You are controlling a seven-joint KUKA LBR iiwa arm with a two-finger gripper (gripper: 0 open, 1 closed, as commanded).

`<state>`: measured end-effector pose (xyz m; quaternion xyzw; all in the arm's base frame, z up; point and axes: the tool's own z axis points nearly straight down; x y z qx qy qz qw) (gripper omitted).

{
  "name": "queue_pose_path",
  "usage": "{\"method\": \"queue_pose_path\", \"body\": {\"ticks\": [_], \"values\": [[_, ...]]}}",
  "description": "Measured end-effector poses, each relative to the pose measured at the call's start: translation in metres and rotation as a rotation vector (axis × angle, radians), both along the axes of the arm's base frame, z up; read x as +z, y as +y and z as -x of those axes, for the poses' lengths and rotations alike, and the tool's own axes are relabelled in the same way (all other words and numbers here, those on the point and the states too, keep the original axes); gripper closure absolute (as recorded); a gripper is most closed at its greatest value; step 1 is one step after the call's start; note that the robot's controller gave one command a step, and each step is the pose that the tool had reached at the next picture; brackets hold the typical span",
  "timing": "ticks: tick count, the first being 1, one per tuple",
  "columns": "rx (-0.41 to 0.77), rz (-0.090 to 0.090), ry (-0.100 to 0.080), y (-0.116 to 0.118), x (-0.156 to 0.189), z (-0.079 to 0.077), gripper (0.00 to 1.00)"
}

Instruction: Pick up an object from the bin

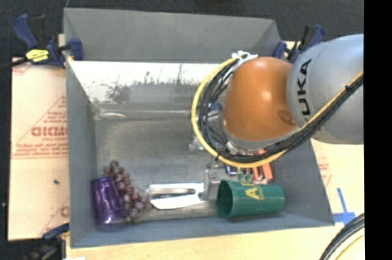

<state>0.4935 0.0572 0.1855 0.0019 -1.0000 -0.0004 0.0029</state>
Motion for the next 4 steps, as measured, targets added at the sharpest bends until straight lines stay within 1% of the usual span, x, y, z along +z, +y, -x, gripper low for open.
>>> {"method": "queue_pose_path", "body": {"ticks": [1,2,3,4], "values": [[-0.004,-0.001,-0.008,0.000,0.004,-0.002,0.00],[0.058,-0.003,-0.019,0.032,-0.114,0.013,0.00],[0.039,-0.003,-0.022,0.036,-0.036,0.016,0.00],[-0.037,-0.001,-0.007,0.000,-0.086,0.017,0.00]]}}
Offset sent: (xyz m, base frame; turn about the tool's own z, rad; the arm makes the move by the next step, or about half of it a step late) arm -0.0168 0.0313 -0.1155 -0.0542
